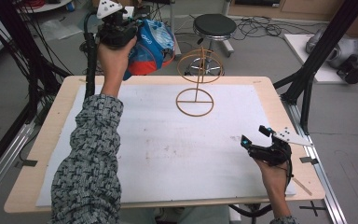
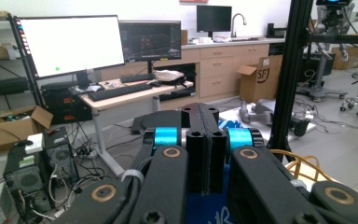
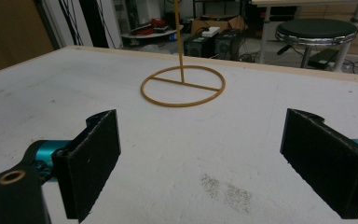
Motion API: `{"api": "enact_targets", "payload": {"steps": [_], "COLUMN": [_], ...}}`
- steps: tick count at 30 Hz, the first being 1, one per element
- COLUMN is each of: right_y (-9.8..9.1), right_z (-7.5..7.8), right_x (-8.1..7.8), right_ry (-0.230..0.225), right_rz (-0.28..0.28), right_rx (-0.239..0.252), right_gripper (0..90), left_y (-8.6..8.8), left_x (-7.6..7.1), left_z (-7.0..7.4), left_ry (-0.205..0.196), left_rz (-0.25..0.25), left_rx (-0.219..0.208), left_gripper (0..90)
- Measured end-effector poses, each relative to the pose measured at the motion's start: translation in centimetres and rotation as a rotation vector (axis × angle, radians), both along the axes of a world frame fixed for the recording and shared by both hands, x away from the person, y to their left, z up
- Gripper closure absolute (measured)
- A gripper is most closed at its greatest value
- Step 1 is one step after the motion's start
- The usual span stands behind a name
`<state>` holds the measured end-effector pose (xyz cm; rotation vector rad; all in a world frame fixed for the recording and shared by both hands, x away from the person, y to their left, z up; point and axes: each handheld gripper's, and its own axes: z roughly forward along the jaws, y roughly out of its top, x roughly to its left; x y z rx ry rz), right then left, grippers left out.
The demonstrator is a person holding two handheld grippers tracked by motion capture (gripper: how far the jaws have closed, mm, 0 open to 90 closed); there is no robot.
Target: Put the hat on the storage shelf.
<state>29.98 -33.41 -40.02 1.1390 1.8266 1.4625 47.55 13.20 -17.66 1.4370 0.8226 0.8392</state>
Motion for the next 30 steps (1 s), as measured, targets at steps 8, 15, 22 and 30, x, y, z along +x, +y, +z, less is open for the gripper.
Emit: {"api": "enact_targets", "payload": {"steps": [8, 15, 22, 30], "right_y": [0.4, 0.3, -0.1, -0.6], "right_z": [0.0, 0.0, 0.0, 0.2], "right_x": [-0.2, -0.2, -0.3, -0.4], "right_ry": [0.001, 0.003, 0.005, -0.002], "right_rz": [0.015, 0.013, 0.012, 0.005], "right_rx": [-0.013, -0.005, 0.001, 0.013], "right_gripper": [11.0, 11.0, 11.0, 11.0], "left_y": [-2.2, -4.4, -6.4, -8.5], "left_x": [1.1, 2.1, 2.8, 3.2], "left_z": [0.2, 0.6, 1.1, 0.4], "left_ry": [-0.001, -0.001, 0.002, 0.015], "left_rz": [-0.034, -0.06, -0.079, -0.102], "left_rx": [0.004, 0.022, 0.043, 0.066], "left_gripper": [89.6, 89.7, 89.6, 89.6]}}
